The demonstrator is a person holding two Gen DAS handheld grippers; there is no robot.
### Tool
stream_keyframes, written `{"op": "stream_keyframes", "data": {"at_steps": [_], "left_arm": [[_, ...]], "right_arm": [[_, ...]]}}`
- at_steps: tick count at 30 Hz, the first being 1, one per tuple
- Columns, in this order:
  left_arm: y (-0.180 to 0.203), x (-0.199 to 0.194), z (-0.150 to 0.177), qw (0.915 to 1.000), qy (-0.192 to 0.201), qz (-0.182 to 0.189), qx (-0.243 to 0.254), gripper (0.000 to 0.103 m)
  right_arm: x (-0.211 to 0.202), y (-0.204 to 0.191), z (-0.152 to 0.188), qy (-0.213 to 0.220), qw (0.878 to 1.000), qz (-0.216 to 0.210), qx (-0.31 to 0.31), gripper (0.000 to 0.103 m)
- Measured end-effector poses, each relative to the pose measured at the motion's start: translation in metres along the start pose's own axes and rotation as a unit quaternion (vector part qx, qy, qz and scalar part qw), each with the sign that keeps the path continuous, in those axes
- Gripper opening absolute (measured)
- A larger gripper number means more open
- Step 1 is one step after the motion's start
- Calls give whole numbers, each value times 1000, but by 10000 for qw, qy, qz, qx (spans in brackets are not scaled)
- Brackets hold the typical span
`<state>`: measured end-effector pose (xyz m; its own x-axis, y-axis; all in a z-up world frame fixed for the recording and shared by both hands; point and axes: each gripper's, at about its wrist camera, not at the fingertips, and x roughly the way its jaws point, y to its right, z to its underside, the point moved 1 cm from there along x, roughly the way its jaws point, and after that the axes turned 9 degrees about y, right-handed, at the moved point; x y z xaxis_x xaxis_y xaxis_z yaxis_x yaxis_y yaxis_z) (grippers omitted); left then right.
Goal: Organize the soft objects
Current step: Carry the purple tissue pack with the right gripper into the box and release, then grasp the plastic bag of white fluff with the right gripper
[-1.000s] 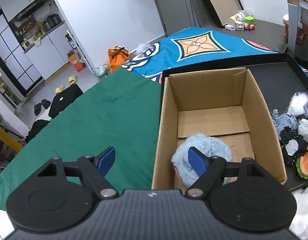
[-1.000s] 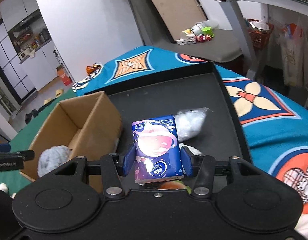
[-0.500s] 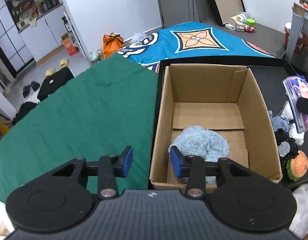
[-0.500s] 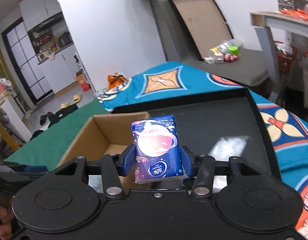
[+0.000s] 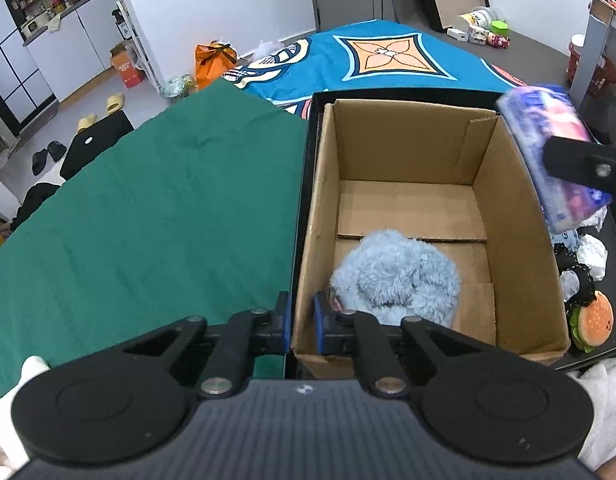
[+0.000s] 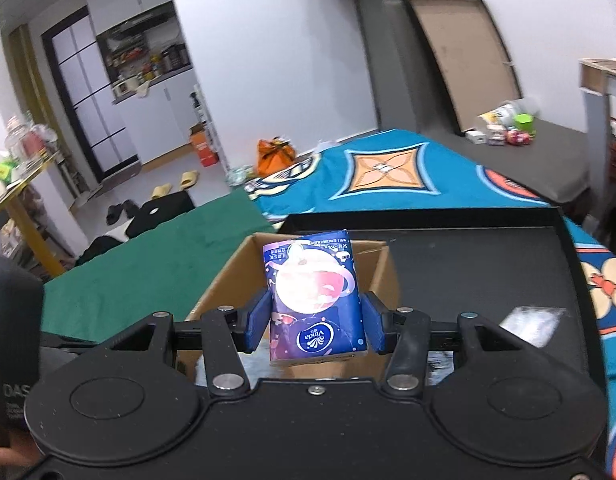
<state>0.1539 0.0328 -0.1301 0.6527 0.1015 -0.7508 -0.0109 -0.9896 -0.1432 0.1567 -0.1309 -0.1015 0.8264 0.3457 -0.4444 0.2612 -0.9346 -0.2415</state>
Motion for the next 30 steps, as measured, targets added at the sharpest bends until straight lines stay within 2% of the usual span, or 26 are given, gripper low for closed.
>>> {"op": "stream_keyframes", "data": {"at_steps": [7,9,11,13,14,18,25,28,30], "left_arm": [[-9,4,0,9996,-48,133,-240,10],[-11,5,0,9994,-65,148,-319,10],[-11,6,0,9993,-56,158,-324,10],[-9,5,1,9994,-43,151,-306,10],[-9,5,1,9994,-43,148,-307,10],[-6,7,2,9994,-152,189,-237,11],[0,-4,3,9997,90,224,19,16],[2,-9,1,9996,197,174,54,23],[5,-11,-1,9997,244,64,72,37]], "right_arm": [[14,-17,-5,-141,9991,-401,64,49],[15,-20,-8,-139,9977,-644,149,51],[18,-22,-10,-276,9970,-716,136,59],[18,-19,-9,-320,9977,-555,228,82],[17,-17,-8,-331,9975,-541,303,83],[9,-7,-2,-388,9967,-492,523,83],[-1,12,4,-222,9985,-238,441,83],[-6,20,2,-114,9989,-132,444,83],[-10,24,2,-33,9992,-70,385,83]]}}
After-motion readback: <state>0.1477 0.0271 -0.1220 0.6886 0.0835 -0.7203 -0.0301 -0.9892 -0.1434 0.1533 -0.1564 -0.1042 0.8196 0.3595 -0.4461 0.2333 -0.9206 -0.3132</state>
